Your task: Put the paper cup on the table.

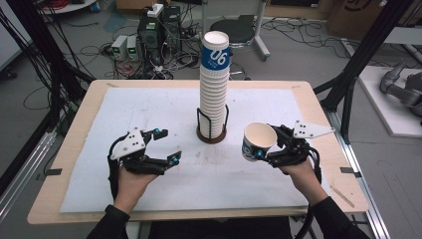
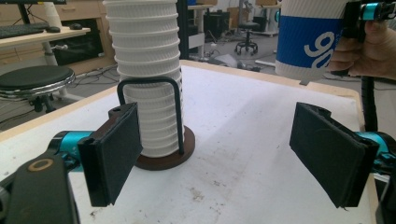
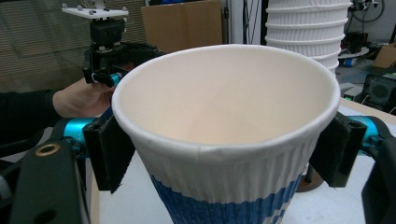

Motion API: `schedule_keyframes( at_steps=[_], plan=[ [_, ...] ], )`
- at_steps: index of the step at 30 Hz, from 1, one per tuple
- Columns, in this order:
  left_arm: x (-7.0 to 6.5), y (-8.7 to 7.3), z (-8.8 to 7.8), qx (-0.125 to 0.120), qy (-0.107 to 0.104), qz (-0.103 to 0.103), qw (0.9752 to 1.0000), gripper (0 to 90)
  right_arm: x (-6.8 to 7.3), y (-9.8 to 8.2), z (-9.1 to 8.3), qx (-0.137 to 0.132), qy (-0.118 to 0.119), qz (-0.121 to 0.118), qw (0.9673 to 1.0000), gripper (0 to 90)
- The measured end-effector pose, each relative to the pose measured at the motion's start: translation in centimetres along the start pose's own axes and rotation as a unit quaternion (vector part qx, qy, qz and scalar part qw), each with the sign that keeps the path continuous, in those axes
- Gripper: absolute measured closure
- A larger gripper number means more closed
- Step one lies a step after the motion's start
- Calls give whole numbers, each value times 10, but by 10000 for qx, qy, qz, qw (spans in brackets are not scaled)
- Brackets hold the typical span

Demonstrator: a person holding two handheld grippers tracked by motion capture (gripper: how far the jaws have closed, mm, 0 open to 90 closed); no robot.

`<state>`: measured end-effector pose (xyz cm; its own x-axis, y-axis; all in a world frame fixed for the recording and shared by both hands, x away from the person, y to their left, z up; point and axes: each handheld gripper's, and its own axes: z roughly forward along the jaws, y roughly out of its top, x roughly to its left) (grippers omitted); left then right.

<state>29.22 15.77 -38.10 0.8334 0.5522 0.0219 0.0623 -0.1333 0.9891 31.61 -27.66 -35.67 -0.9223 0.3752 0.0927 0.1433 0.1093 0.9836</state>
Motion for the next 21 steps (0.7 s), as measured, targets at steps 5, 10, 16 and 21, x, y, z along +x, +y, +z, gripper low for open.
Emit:
schedule_keyframes(
  at_steps=[5, 10, 16, 21],
  plan=[
    [0, -1, 0, 36, 23, -24, 10000, 168, -1, 0, 0, 7, -23, -4, 10000, 201],
    [1, -3, 0, 52, 27, -41, 10000, 168, -4, 0, -2, 17, -89, -16, 10000, 200],
    [1, -4, 1, 50, 13, -80, 10000, 168, -11, 0, -5, 37, -267, -56, 9996, 200],
    [2, -4, 2, 71, -3, -56, 10000, 168, -20, -2, -9, 14, -477, -34, 9989, 200]
  ],
)
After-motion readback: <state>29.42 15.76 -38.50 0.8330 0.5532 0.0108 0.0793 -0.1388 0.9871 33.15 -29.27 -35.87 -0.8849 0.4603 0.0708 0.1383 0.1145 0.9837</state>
